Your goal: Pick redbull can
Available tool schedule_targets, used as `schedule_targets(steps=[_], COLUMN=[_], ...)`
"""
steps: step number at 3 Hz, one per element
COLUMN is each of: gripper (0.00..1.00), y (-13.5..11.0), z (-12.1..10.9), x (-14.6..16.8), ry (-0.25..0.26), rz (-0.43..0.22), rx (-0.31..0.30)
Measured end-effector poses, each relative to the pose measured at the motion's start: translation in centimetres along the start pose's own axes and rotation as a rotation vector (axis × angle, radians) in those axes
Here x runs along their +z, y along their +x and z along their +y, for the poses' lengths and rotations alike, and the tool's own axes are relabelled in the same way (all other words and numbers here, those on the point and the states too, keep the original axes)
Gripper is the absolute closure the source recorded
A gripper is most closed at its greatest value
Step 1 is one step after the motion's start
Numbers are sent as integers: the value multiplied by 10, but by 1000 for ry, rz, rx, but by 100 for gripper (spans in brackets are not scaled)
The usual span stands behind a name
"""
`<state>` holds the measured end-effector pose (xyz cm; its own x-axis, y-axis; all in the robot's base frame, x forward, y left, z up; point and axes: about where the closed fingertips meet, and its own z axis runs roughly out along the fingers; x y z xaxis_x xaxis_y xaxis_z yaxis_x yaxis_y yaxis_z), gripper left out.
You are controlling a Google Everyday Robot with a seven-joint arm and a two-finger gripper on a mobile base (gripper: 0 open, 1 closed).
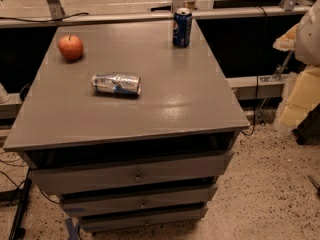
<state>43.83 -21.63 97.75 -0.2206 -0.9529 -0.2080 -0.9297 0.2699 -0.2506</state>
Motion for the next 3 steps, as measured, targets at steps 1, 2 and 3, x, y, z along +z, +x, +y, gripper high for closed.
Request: schedule_targets(steps=[1,2,3], gripper=[0,0,0], y=[0,-23,-74], z=[0,-7,-16], x=[0,9,26], ry=[0,-13,-36], rz=[0,-46,-112], rx=[0,-2,-40])
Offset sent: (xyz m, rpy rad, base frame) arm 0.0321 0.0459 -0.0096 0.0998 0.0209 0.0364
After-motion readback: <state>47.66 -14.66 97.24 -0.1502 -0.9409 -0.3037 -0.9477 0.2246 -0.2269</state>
